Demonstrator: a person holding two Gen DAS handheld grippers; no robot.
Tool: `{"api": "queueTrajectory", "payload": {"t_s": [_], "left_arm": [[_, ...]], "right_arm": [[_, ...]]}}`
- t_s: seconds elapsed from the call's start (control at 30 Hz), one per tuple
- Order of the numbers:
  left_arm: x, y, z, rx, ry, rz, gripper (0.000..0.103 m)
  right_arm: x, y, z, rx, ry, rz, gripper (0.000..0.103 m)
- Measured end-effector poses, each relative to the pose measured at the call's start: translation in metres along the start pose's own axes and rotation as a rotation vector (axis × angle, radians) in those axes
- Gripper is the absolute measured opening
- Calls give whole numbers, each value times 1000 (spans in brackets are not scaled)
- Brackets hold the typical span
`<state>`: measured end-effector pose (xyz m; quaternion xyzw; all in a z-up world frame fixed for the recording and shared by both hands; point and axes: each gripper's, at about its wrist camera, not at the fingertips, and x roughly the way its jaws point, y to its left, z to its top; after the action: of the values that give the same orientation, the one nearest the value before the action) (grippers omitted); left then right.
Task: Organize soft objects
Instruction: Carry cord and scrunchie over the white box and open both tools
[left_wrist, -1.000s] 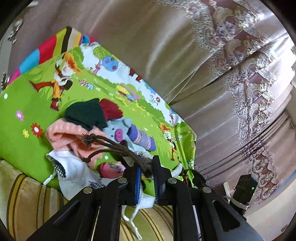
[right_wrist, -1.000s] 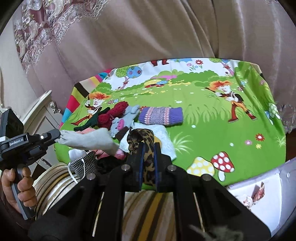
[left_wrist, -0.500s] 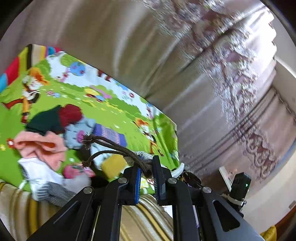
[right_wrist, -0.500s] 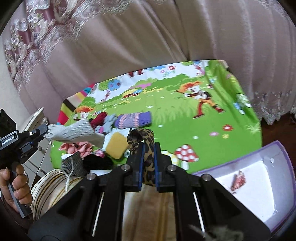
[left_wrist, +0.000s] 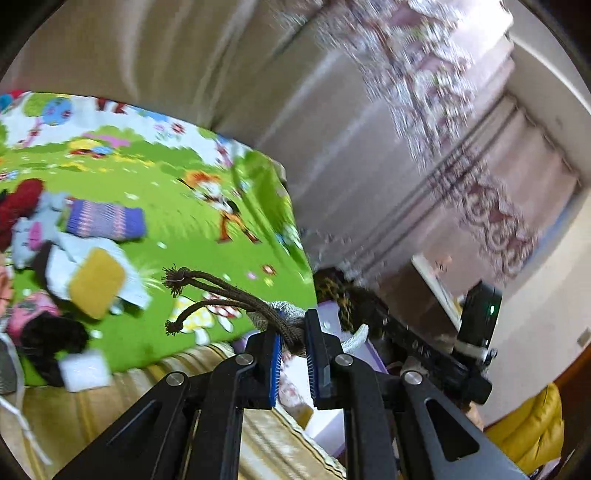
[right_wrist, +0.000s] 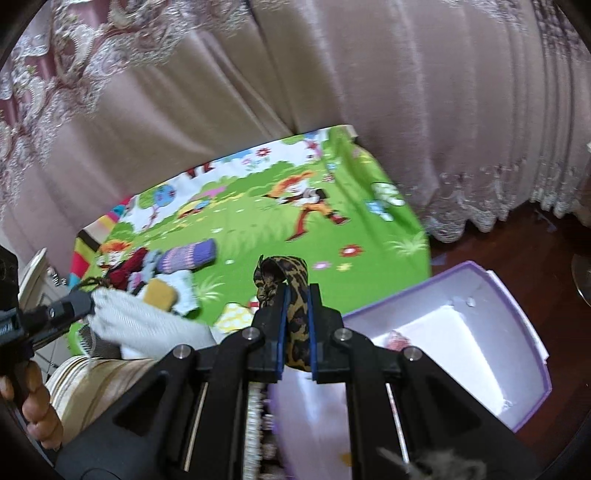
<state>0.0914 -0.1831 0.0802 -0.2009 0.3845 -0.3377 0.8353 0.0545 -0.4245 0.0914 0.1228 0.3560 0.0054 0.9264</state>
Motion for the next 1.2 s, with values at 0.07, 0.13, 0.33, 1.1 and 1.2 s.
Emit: {"api": "queueTrajectory", "payload": {"t_s": [0.07,0.13,0.33,1.1,1.2], "left_arm": [[15,-11,-5,27,38,-3,12],[29,-21,-10,55,75,-7,12],[63,-43,-24,126,178,9,13],[83,-41,-31,110,205,85,53],[79,-45,-31,163,166,118,57]], "right_arm": [[-4,-13,-2,15,-5,-30,12],[-7,-27,-3,36,-8,-54,12],[-13,-58,-5,84,-10,-96,12],[-14,-87,-10,138,1,-168,65],[-13,-83,-9,131,2,-163,65]]}}
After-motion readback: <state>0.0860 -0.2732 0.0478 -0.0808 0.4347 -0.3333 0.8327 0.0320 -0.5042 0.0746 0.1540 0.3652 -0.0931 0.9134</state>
